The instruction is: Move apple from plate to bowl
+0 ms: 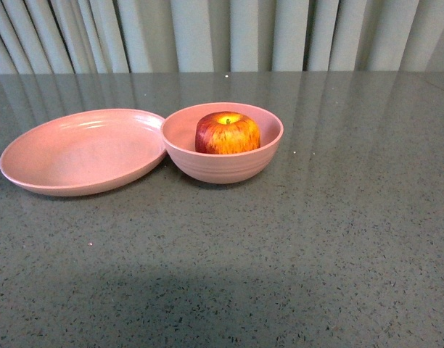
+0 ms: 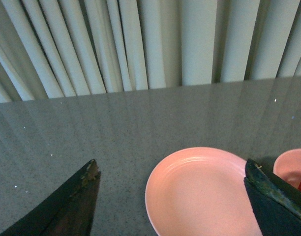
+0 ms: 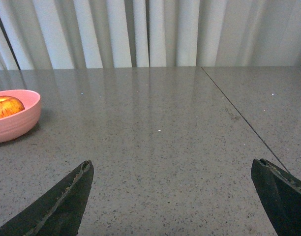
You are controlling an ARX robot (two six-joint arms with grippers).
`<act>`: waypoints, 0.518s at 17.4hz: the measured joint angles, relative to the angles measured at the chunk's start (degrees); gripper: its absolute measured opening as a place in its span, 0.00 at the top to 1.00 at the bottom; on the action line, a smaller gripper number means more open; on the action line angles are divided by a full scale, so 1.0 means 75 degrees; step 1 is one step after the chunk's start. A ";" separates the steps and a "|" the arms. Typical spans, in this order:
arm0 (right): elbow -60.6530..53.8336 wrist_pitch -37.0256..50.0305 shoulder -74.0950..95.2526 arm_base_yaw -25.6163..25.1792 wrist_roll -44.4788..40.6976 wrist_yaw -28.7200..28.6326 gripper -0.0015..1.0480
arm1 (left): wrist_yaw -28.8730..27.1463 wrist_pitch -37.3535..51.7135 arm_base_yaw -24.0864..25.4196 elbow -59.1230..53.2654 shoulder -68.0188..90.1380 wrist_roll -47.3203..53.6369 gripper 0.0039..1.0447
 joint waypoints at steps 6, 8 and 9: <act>0.0000 0.0000 0.0000 0.0000 0.0000 0.0000 0.06 | -0.0280 0.1547 -0.0067 -0.2699 -0.1597 -0.0501 0.82; 0.0000 -0.0003 0.0000 0.0000 0.0000 0.0000 0.06 | -0.0280 0.1664 -0.0067 -0.3153 -0.2005 -0.0516 0.99; 0.0000 -0.0003 0.0000 0.0000 0.0000 0.0000 0.06 | -0.0280 0.1641 -0.0067 -0.3748 -0.2597 -0.0527 0.99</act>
